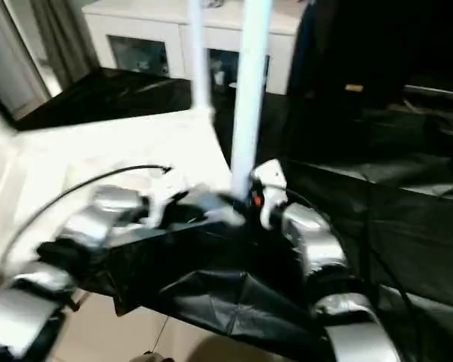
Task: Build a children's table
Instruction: Rotate leg to tighten
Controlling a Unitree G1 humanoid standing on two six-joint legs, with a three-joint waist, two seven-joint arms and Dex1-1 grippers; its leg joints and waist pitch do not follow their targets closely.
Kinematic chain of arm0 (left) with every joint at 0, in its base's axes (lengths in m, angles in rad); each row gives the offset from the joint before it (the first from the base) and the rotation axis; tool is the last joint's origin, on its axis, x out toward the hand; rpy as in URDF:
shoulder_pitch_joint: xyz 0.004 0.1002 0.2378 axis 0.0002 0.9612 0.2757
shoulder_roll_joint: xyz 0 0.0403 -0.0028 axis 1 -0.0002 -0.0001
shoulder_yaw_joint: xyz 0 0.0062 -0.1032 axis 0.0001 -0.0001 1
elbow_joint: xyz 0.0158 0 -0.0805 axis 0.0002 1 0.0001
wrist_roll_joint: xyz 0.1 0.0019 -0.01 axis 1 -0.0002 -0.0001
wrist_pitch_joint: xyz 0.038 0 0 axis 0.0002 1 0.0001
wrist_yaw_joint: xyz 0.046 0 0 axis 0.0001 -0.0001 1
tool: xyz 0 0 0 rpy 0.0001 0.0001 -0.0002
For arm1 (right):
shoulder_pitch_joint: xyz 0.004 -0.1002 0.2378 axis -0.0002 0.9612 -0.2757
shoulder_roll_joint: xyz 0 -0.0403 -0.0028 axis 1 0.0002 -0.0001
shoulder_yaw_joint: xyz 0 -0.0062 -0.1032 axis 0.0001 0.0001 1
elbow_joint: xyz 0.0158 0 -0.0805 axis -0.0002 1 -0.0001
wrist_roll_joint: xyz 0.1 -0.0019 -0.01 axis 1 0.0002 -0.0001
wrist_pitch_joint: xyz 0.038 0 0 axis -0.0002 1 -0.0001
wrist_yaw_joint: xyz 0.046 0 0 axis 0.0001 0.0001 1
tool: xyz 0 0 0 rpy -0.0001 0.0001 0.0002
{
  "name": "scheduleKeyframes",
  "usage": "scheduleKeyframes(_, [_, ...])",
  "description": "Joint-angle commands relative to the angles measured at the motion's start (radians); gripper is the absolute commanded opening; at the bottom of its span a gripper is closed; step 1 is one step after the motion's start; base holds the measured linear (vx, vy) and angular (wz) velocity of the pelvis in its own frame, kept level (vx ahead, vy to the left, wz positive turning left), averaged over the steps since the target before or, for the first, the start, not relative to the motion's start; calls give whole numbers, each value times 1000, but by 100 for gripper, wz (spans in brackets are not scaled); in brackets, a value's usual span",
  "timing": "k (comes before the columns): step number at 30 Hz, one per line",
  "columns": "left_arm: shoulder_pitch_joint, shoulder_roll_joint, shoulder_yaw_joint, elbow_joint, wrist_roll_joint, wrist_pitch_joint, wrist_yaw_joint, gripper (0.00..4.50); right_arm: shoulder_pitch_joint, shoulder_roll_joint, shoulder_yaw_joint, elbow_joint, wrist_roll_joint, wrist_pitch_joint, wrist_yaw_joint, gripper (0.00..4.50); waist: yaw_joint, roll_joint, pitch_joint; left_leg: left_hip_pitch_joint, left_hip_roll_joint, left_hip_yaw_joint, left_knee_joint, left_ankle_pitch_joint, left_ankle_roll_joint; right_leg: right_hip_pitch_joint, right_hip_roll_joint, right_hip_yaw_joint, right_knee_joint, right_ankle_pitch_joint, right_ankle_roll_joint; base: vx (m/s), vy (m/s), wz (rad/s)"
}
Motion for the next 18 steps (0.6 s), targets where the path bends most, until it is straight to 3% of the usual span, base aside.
scheduleKeyframes(1, [-48,-38,36,19,-3,-12,122,0,41,73,22,50,-13,58,-80,231,-7,-4,-57,26,21,-23,-81,-383,-23,32,-56,35,-101,-410,-164,0,0,0])
scheduleKeyframes(4, [-59,-64,34,38,-2,-24,141,0,43,105,44,44,-35,35,-99,231,-9,-5,-56,29,19,-25,-82,-412,-20,28,-56,34,-108,-443,-147,0,0,0])
scheduleKeyframes(5, [-60,-69,27,44,4,-40,137,0,44,114,46,40,-27,21,-81,256,-8,-3,-56,29,20,-26,-83,-415,-20,28,-57,34,-108,-444,-145,0,0,0])
scheduleKeyframes(9, [-58,-69,11,47,8,-78,97,0,46,92,50,15,-8,12,-11,284,-10,-2,-59,25,23,-28,-89,-410,-9,35,-55,32,-106,-395,-150,0,0,0])
scheduleKeyframes(11, [-56,-62,1,48,14,-92,71,0,58,46,62,-22,-17,9,43,315,-9,-1,-61,24,25,-26,-89,-392,-5,37,-55,33,-103,-338,-169,0,0,0])
scheduleKeyframes(15, [-58,-43,-8,57,21,-108,34,0,106,-99,62,-142,26,12,249,315,3,-5,-66,22,26,-18,-79,-341,28,45,-52,36,-94,-230,-191,0,0,0])
scheduleKeyframes(16, [-58,-35,-12,62,23,-116,14,0,124,-162,54,-181,45,16,319,315,11,-7,-71,17,25,-16,-71,-277,51,50,-53,36,-86,-162,-208,0,0,0])
scheduleKeyframes(18, [-59,-31,-13,67,24,-126,4,0,133,-193,48,-199,56,19,352,315,16,-7,-74,14,25,-13,-63,-227,76,51,-53,35,-76,-97,-232,0,0,0])
